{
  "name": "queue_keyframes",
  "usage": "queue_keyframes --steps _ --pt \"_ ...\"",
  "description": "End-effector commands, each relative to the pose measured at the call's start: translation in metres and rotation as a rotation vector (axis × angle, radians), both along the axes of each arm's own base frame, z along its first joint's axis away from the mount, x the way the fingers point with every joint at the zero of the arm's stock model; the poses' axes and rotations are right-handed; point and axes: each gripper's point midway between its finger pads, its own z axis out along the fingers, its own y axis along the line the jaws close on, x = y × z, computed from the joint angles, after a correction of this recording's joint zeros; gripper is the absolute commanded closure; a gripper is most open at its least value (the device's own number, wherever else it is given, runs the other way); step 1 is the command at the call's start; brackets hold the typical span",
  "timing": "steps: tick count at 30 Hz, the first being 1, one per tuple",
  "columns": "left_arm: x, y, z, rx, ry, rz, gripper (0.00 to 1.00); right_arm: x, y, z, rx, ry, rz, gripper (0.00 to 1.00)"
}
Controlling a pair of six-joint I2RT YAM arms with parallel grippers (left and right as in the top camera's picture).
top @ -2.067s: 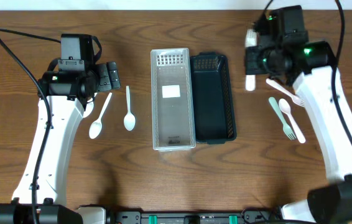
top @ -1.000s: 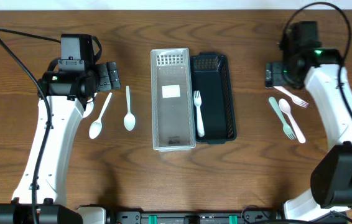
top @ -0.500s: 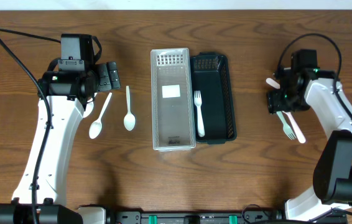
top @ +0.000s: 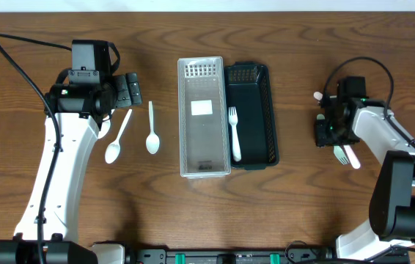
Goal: Pack container
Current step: 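Return right gripper to the right-side utensils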
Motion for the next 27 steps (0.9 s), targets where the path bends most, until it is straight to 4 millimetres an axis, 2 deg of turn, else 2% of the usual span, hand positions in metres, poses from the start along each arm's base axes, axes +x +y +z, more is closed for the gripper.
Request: queue_keyframes --steps 1,8,10,12,15,18,19,21,23,27 --pt "0.004 0.004 0.004 0.014 -0.008 0.004 0.02 -0.012 -0.003 -0.013 -0.015 0.03 -0.039 0.46" --pt "0.004 0.004 0.004 0.014 -0.008 0.004 0.02 -0.015 -0.003 -0.016 -0.015 0.037 -0.038 0.5" --pt "0.004 0.004 0.004 0.014 -0.008 0.004 0.02 -0.015 -0.003 -0.016 -0.014 0.035 -0.043 0.57" --pt "0.004 0.004 0.004 0.014 -0.008 0.004 0.02 -0.015 -0.003 -0.016 -0.011 0.034 -0.064 0.72" --pt "0.004 0.004 0.004 0.014 -0.008 0.004 0.02 -0.015 -0.003 -0.016 -0.005 0.031 -0.111 0.87" --pt "0.004 0.004 0.004 0.014 -0.008 0.004 0.02 -0.014 -0.003 -0.015 0.001 0.028 -0.155 0.99" --pt "0.004 0.004 0.004 0.014 -0.008 0.004 0.02 -0.013 -0.003 -0.012 0.003 0.027 -0.172 0.99" --pt "0.004 0.004 0.004 0.014 -0.008 0.004 0.02 -0.009 -0.002 0.0 0.013 0.02 -0.21 0.99" --pt "0.004 0.004 0.004 0.014 -0.008 0.004 0.02 0.0 0.009 0.02 0.072 -0.001 -0.21 0.99" --pt "0.004 0.004 0.004 0.014 -0.008 0.004 0.02 0.023 0.055 0.082 0.231 -0.09 -0.121 0.99"
